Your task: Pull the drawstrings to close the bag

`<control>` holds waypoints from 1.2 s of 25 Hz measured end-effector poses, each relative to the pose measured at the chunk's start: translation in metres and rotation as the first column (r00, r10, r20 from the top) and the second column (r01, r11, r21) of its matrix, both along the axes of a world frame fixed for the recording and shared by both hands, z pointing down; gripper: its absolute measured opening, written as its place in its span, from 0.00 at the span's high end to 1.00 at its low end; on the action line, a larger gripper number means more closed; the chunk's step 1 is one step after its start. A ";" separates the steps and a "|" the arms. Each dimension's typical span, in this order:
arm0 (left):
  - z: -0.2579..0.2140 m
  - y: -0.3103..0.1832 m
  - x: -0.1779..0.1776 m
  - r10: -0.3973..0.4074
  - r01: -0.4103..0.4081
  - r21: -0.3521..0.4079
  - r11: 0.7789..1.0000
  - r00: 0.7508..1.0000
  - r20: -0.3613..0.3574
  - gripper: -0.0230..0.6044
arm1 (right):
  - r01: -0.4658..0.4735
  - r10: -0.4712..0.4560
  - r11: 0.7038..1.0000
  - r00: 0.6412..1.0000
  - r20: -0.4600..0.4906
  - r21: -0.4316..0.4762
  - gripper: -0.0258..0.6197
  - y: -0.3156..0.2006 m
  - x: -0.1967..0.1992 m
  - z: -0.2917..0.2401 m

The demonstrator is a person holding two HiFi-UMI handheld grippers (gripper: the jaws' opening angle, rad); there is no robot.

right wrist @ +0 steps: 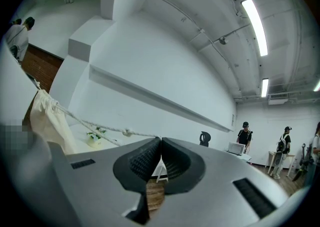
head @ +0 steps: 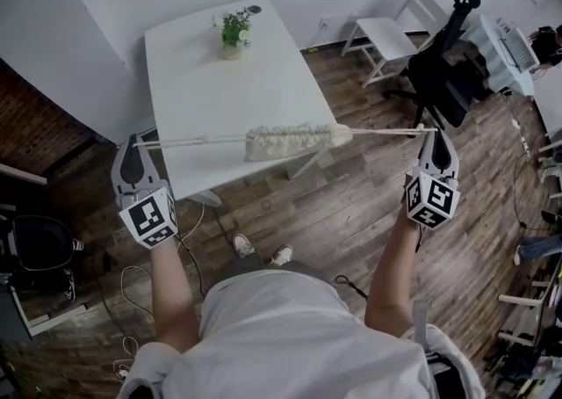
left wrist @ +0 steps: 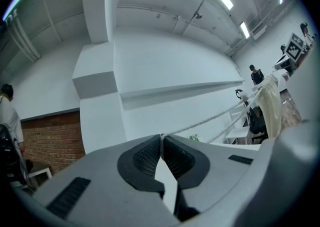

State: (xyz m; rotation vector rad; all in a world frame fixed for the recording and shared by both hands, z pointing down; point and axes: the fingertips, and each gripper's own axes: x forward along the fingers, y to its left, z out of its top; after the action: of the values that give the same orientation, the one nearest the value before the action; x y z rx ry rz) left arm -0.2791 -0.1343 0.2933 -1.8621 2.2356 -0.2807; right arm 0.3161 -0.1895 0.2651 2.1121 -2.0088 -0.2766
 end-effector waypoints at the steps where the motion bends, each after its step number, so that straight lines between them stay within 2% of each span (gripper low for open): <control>1: -0.001 0.000 -0.001 -0.003 0.003 0.000 1.000 1.000 -0.006 0.93 | -0.001 0.001 1.000 1.000 0.001 -0.001 0.90 0.000 0.001 0.000; 6: 0.000 0.001 -0.007 -0.018 0.018 0.001 1.000 0.999 -0.039 0.93 | 0.000 0.000 1.000 1.000 -0.003 -0.001 0.90 -0.003 0.002 0.001; 19: -0.003 0.007 -0.006 -0.020 0.021 0.005 1.000 0.999 -0.029 0.93 | -0.003 0.002 1.000 1.000 0.023 0.008 0.90 0.000 0.013 0.000; 30: -0.004 0.013 -0.008 -0.028 0.028 0.007 1.000 0.998 -0.053 0.93 | 0.003 -0.003 1.000 0.999 0.035 0.007 0.90 0.003 0.017 0.005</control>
State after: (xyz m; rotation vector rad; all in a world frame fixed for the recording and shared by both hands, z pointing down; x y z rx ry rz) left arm -0.2872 -0.1211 0.2892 -1.8570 2.2954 -0.2298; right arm 0.3332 -0.1865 0.2704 2.1327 -2.0337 -0.2496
